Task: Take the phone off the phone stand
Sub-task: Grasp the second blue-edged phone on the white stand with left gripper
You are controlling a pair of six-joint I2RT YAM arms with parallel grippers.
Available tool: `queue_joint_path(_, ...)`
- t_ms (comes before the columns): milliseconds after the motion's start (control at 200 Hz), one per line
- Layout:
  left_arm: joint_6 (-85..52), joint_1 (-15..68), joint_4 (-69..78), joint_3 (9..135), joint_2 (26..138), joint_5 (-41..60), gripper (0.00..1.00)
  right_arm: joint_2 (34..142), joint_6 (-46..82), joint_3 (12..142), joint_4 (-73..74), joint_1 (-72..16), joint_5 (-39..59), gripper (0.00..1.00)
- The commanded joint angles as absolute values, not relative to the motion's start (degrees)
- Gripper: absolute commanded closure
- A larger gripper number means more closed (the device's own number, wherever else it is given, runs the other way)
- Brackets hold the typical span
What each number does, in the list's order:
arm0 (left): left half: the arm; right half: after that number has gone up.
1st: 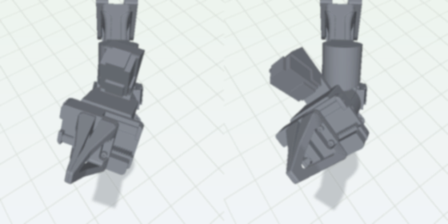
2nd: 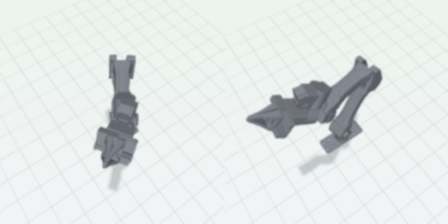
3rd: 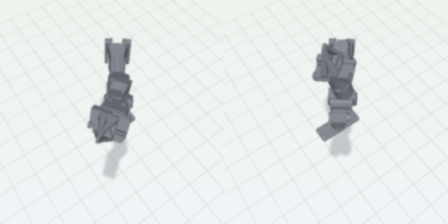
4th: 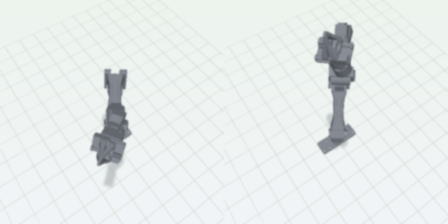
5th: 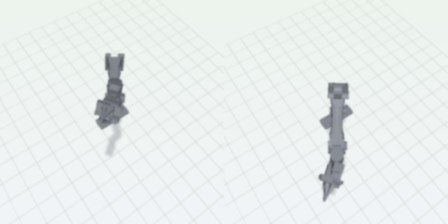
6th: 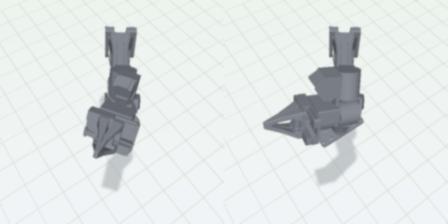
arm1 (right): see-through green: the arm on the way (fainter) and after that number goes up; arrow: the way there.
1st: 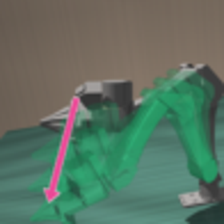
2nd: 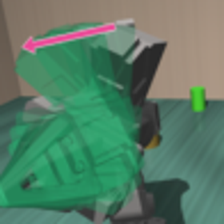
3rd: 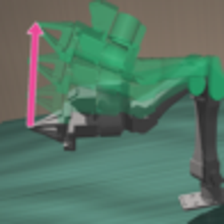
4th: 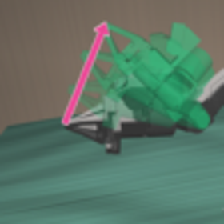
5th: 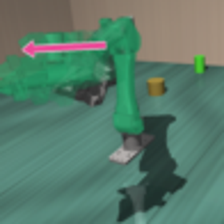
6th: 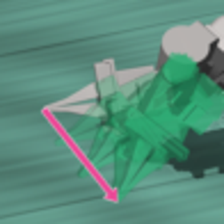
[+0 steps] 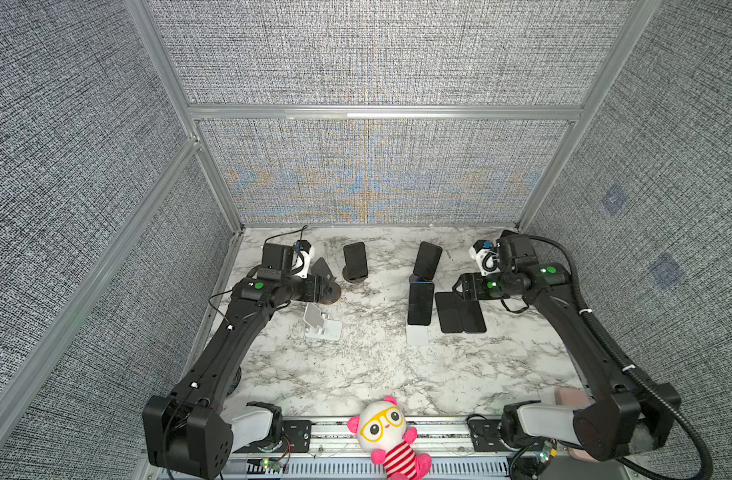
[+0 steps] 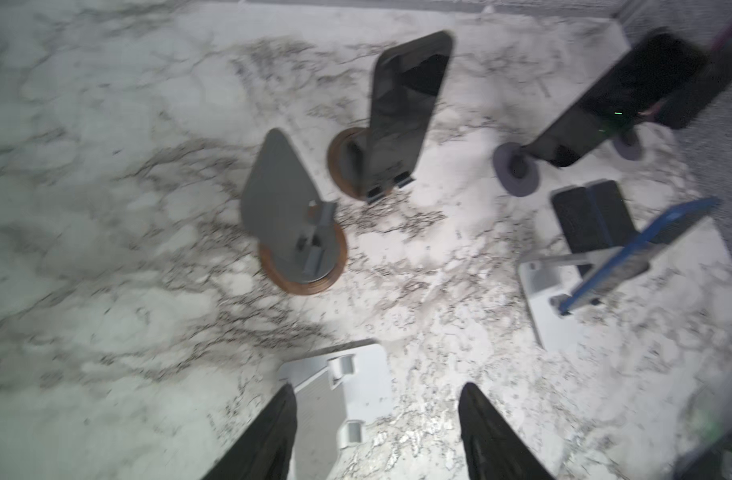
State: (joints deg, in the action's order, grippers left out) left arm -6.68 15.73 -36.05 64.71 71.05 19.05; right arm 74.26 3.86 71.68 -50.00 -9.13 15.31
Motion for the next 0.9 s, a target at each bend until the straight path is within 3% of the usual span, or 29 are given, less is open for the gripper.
queue_joint_path(0,-2.27,19.14,-30.67,67.30,72.21,29.97,0.39,73.69,2.84,70.48,-49.05,-8.44,20.72,0.20)
queue_joint_path(290,-1.48,26.12,-13.72,71.62,87.64,47.95,0.40,71.56,2.09,67.97,-48.16,-7.16,22.72,0.20)
queue_joint_path(545,-3.92,30.08,-6.89,77.95,99.02,51.51,0.42,71.46,2.23,67.60,-48.96,-6.38,21.36,0.20)
queue_joint_path(895,-1.23,33.84,-11.19,82.27,106.25,49.23,0.42,72.64,1.77,67.76,-48.96,-6.05,21.20,0.20)
